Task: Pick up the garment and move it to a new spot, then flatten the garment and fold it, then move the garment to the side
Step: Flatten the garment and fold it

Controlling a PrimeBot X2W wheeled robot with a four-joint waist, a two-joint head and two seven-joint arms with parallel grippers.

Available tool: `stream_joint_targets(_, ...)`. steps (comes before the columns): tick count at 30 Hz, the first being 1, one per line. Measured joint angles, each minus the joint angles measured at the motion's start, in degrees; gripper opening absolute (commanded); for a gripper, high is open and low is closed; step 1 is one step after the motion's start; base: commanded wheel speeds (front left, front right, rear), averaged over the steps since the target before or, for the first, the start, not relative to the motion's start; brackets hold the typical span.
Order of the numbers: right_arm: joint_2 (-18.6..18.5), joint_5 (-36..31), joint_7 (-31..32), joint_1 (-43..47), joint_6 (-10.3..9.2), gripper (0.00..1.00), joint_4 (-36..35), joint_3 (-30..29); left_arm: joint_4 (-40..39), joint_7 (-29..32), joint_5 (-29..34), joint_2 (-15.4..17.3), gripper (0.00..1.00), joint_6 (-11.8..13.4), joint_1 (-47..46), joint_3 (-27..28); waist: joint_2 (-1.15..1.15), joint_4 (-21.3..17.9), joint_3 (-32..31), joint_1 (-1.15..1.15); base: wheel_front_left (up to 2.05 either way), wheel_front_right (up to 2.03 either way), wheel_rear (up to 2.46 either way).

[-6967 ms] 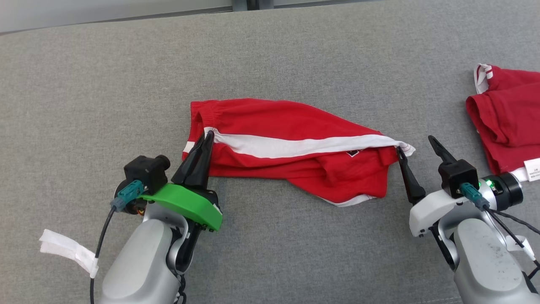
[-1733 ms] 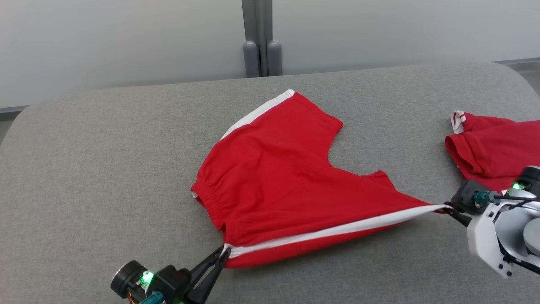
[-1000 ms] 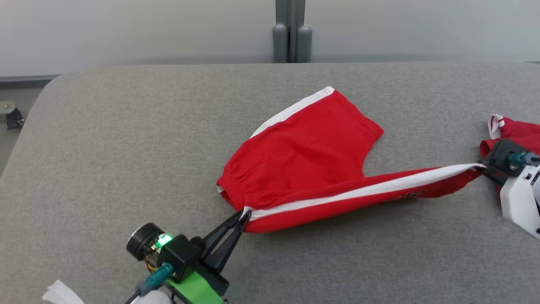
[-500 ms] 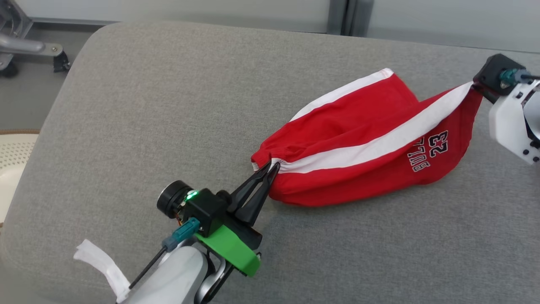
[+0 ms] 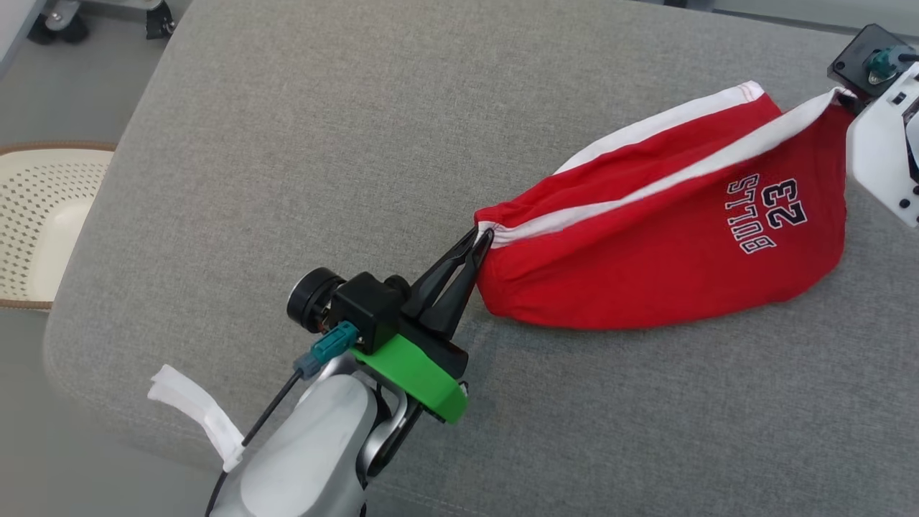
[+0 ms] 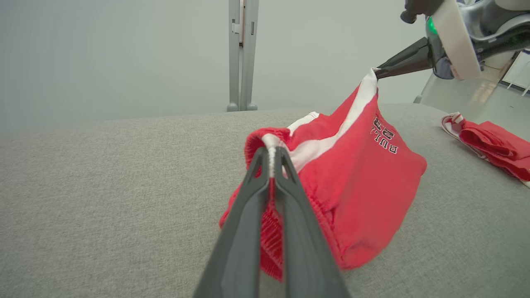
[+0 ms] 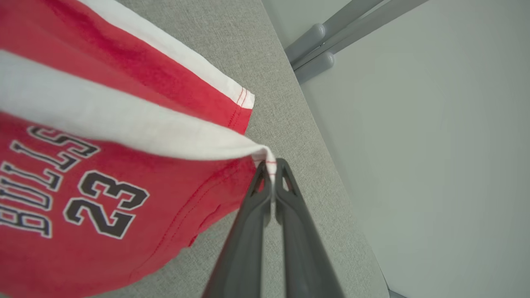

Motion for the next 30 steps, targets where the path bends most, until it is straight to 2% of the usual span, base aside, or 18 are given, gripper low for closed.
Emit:
stream_joint_targets(9,2.4,-0.6,0.1,-3.4,0.00,0.00,6.6,0.0,0.5,0.0,0.1,-1.8,0.00,0.0,-2.7,0.1,0.00,1.5,3.8,0.00,0.00,0.00,0.00)
stream_joint_targets(14,3.1,-1.7,0.6,-5.3,0.00,0.00,7.4,0.0,0.6,0.0,0.3,-2.3,0.00,0.0,-4.2,0.5,0.00,1.9,6.1,0.00,0.00,0.00,0.00)
stream_joint_targets(22,2.4,-2.7,1.9,-7.0,0.00,0.00,6.6,0.0,1.4,0.0,0.7,-3.2,0.00,0.0,-5.9,0.8,0.00,2.8,9.2,0.00,0.00,0.00,0.00)
stream_joint_targets(23,2.4,-2.7,2.0,-7.1,0.00,0.72,6.7,0.0,1.5,0.0,0.7,-3.2,0.00,0.0,-6.0,0.9,0.00,3.0,9.5,0.01,0.00,0.00,0.00)
stream_joint_targets(24,2.4,-2.8,1.4,-7.5,0.01,1.00,7.0,0.1,1.6,0.0,0.7,-3.3,0.00,0.0,-6.0,1.0,0.00,3.1,9.7,0.00,0.00,0.00,0.00)
stream_joint_targets(25,2.6,-3.0,0.4,-8.6,0.01,1.00,8.2,0.2,1.7,0.0,0.5,-3.4,0.13,0.0,-6.0,1.2,0.00,3.2,9.9,0.01,0.00,0.00,0.00)
stream_joint_targets(26,2.7,-3.4,-0.3,-9.4,-0.01,1.00,8.8,0.0,2.0,0.0,0.3,-3.5,0.36,0.0,-6.0,1.4,0.00,3.2,10.1,0.00,0.00,0.00,0.00)
stream_joint_targets(27,3.0,-3.7,-0.8,-10.0,-0.01,1.00,9.6,-0.1,2.6,0.0,0.2,-3.5,0.85,0.0,-6.1,1.3,0.00,3.3,10.2,0.01,0.00,0.00,0.00)
stream_joint_targets(29,4.0,-4.5,-1.6,-9.9,0.00,1.00,10.8,0.1,3.6,0.0,0.0,-3.5,1.00,0.0,-6.3,1.2,0.00,3.3,10.1,0.01,0.00,0.00,0.00)
stream_joint_targets(30,4.3,-4.5,-1.8,-9.8,0.00,1.00,11.3,0.1,4.1,0.0,-0.3,-3.6,1.00,0.0,-6.3,1.1,0.00,3.3,10.0,0.00,0.00,0.00,0.00)
